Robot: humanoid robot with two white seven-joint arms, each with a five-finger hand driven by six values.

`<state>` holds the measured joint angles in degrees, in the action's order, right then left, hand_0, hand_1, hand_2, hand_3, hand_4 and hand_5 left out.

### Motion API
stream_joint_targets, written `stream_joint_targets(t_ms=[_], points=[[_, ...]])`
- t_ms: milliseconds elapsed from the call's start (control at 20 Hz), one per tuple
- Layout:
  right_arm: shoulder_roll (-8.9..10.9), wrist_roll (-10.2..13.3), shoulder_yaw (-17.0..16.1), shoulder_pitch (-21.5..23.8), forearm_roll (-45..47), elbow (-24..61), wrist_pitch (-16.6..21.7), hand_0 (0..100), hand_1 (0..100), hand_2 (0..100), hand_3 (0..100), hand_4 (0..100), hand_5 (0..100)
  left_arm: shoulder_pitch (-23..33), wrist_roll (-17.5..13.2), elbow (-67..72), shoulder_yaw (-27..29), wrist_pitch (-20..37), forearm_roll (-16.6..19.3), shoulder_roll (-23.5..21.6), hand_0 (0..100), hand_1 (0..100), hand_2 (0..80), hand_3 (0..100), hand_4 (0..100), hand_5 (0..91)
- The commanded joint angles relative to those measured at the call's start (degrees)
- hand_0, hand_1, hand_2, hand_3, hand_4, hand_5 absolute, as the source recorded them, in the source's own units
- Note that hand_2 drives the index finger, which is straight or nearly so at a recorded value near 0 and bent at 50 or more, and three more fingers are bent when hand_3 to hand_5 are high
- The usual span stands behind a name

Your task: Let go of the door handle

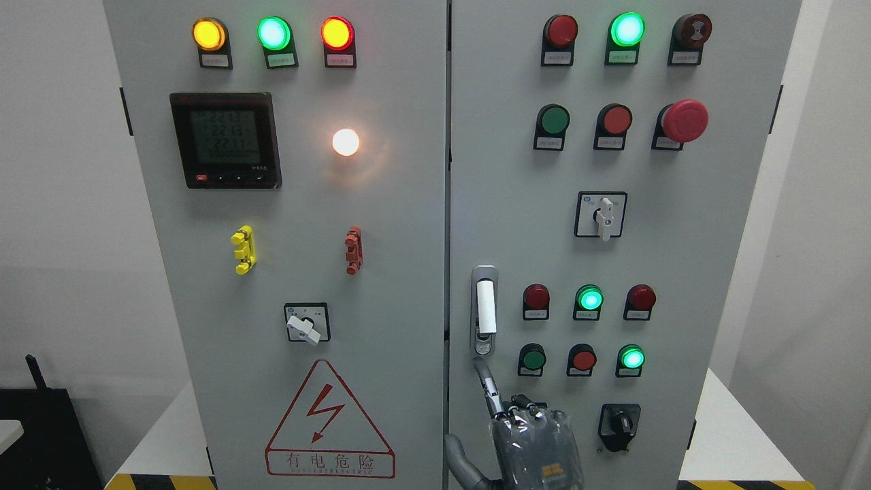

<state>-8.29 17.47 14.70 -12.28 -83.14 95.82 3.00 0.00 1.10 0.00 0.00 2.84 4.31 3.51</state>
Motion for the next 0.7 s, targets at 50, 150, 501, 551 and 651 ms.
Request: stream_joint_targets(t_ms=[50,150,501,551,651], points=[[0.38,1.0,0.2,3.1,5.9,3.1,0.7,46,19,38,98,85,98,-0.1,0.0,0.5,0.1,0.0,0.0,0.0,12,39,0.0,0,0,0.0],[0.47,1.0,0.0,3.6,7.6,3.1,1.0,48,15,44,98,85,98,-0.2,0.0,0.5,0.1,0.0,0.0,0.0,12,39,0.0,0,0,0.0],[0.47,1.1,-0.5,4.3,16.2,3.0,6.8,48,0,61,100,85,98,-0.1,0.0,0.5,0.1,0.0,0.0,-0.1,12,39,0.0,0,0,0.0],[0.56,1.1,-0.5,4.2,18.0,3.0,6.8,46,0,64,100,85,98,-0.2,0.0,0.5,0.1,0.0,0.0,-0.1,12,39,0.0,0,0,0.0],[0.64,1.1,-0.5,4.2,21.1,3.0,6.8,42,0,68,100,86,98,-0.2,0.0,0.5,0.1,0.0,0.0,-0.1,12,39,0.0,0,0,0.0]])
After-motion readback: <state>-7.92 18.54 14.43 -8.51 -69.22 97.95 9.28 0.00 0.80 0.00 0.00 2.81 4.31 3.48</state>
